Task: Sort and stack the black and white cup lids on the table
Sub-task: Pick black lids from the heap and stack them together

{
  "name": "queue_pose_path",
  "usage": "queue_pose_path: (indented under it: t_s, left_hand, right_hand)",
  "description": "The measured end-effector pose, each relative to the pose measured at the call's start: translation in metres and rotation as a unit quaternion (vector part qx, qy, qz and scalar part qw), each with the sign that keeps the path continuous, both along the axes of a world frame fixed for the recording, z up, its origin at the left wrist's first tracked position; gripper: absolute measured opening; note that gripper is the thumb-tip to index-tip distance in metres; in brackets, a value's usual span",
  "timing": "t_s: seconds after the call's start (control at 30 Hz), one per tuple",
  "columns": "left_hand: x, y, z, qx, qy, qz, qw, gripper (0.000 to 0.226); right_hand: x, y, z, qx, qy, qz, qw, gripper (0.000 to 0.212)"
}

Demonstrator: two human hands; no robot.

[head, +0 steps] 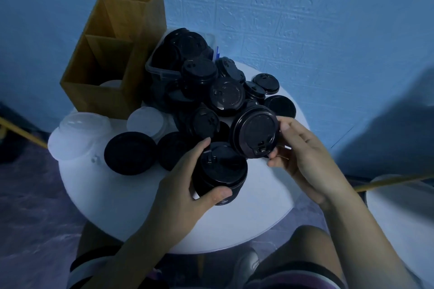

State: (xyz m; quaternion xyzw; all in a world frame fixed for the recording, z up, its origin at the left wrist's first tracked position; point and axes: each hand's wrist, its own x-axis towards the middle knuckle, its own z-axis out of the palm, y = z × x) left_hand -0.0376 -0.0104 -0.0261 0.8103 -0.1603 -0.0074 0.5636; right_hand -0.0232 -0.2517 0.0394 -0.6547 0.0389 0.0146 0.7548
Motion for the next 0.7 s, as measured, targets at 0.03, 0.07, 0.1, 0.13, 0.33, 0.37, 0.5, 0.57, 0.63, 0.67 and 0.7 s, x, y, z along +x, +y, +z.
queue_pose_path:
  t_s: [0.03, 0.07, 0.1, 0.13, 0.33, 0.37, 0.5, 0.57, 0.63, 0.67, 0.7]
  left_hand:
    - [0.000, 0.000, 0.000, 0.001, 0.001, 0.000, 1.000, 0.086]
    - [0.000, 0.000, 0.000, 0.002, 0.001, 0.000, 1.000, 0.086]
    - [0.000, 0.000, -0.001, 0.002, 0.001, -0.001, 1.000, 0.087]
    - [0.000, 0.000, -0.001, 0.003, 0.000, -0.001, 1.000, 0.087]
    - [0.001, 0.000, -0.003, -0.002, 0.004, 0.004, 1.000, 0.092]
    - [0.001, 0.000, -0.003, -0.002, 0.006, 0.003, 1.000, 0.092]
    - [0.001, 0.001, -0.003, -0.003, 0.002, -0.006, 1.000, 0.092]
    - [0.001, 0.001, -0.002, -0.005, 0.002, -0.010, 1.000, 0.091]
    - [0.001, 0.001, -0.002, -0.006, 0.001, -0.013, 1.000, 0.091]
    - [0.002, 0.001, -0.002, -0.005, 0.001, -0.014, 1.000, 0.091]
    - [0.002, 0.001, -0.002, -0.005, 0.001, -0.015, 1.000, 0.091]
  right_hand:
    - [-0.001, 0.002, 0.001, -0.012, -0.001, 0.005, 1.000, 0.035]
    - [-0.002, 0.004, 0.002, -0.024, -0.003, 0.007, 1.000, 0.036]
    - [-0.002, 0.006, 0.003, -0.034, -0.006, 0.006, 0.999, 0.034]
    - [-0.002, 0.008, 0.003, -0.041, -0.004, 0.007, 0.999, 0.031]
    - [-0.005, 0.019, 0.001, -0.121, 0.026, 0.017, 0.992, 0.029]
    - [-0.005, 0.021, -0.001, -0.145, 0.020, 0.021, 0.989, 0.028]
    - [-0.005, 0.032, -0.010, -0.207, -0.010, 0.034, 0.978, 0.020]
    - [-0.005, 0.036, -0.012, -0.230, -0.025, 0.031, 0.972, 0.018]
    - [-0.006, 0.039, -0.013, -0.247, -0.044, 0.030, 0.968, 0.017]
    - [-0.007, 0.040, -0.013, -0.258, -0.050, 0.023, 0.965, 0.017]
    - [-0.008, 0.041, -0.014, -0.273, -0.052, 0.013, 0.961, 0.020]
